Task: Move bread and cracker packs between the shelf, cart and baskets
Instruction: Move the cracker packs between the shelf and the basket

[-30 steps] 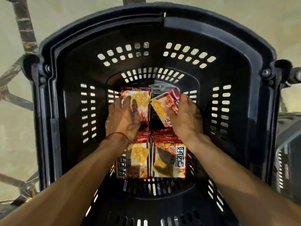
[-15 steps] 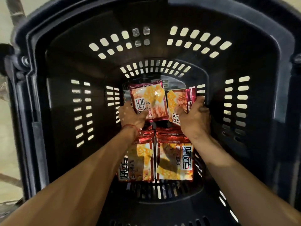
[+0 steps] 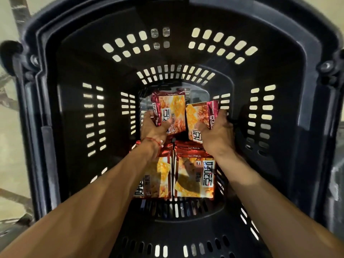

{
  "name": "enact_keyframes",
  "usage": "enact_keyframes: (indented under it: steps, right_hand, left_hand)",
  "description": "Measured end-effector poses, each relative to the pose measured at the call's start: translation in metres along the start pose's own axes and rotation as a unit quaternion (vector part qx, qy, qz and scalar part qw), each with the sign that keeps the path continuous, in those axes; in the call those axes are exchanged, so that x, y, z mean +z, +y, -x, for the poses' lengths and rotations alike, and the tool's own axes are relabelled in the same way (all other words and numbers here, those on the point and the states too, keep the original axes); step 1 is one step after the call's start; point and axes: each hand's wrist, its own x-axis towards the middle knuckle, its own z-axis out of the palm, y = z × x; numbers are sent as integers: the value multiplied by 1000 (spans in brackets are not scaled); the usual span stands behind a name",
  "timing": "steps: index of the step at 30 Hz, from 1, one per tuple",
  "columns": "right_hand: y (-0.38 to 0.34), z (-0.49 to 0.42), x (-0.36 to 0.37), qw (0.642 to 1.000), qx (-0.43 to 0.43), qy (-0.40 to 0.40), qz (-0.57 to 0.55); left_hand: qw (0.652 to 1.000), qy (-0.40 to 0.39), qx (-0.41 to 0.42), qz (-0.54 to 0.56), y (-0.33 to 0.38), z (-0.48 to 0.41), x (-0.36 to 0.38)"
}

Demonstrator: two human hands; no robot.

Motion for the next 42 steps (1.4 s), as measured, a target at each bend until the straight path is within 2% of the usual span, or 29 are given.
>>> enact_keyframes:
  steps: [7,12,18,24,28,33,37,42]
  right_hand:
    - [-23,83,-55,998,-9,3,-56]
    - [-38,173,-127,996,3,-7,-94]
    - [-35,278,-217,992,-39,-49,-112]
    - [-16,353,-293,985,-76,-78,-135]
    - [6,391,-323,980,-99,-49,-166]
    - [39,447,-346,966,-121,-56,-221]
    - [67,507,-355,956,-122,-22,-265]
    - [109,580,-349,945,-130,72,-291]
  left_hand:
    - [996,19,-24,81,33,106,-42]
    - [995,36,-45,86,66,220,-71]
    - [998,40,-4,57,116,358,-110]
    - [999,-3,22,32,144,456,-133]
    - [996,-55,73,12,145,499,-137]
    - [983,-114,142,3,144,545,-151]
    - [967,-160,195,-30,138,572,-162]
    - [934,-213,265,-109,133,599,-165]
